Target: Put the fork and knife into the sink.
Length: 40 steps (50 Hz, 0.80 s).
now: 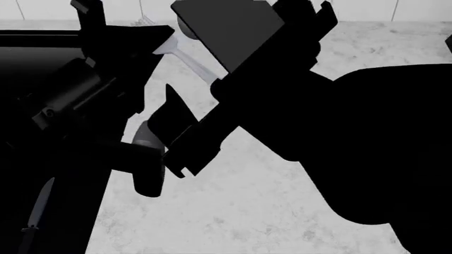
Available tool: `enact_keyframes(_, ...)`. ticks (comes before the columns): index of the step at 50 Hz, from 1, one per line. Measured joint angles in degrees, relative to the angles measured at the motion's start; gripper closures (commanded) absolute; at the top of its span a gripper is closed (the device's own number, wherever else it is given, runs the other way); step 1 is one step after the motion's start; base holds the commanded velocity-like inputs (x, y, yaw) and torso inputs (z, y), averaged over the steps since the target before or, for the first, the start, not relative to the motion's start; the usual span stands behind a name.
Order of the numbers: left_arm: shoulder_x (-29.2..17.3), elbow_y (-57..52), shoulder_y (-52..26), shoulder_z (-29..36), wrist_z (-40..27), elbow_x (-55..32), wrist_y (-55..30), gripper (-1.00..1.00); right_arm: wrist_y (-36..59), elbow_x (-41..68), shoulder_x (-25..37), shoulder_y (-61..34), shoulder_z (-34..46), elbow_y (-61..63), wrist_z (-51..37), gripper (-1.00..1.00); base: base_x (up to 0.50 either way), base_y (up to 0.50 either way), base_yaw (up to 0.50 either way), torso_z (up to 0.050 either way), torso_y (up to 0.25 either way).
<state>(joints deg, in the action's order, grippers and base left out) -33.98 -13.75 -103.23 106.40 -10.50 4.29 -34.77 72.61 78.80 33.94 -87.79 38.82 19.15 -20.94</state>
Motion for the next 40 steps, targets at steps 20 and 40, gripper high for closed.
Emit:
enact_keyframes(20,-3.97,-5.75,-0.33,-4.26,1.05,-4.26,-4.67,1.0,3.62,12.09,6.46,-4.05,-6.33,1.56,-12.62,-1.0,0.0,0.0,0.0,0.0,0.0)
enact_keyframes(40,-12.02,-21.01,-0.93,-8.19,5.03,-11.69,-20.4,1.0,1.34,14.77,14.15,-1.74,-11.01,3.51,-15.6,-1.0,0.0,0.0,0.0,0.0,0.0)
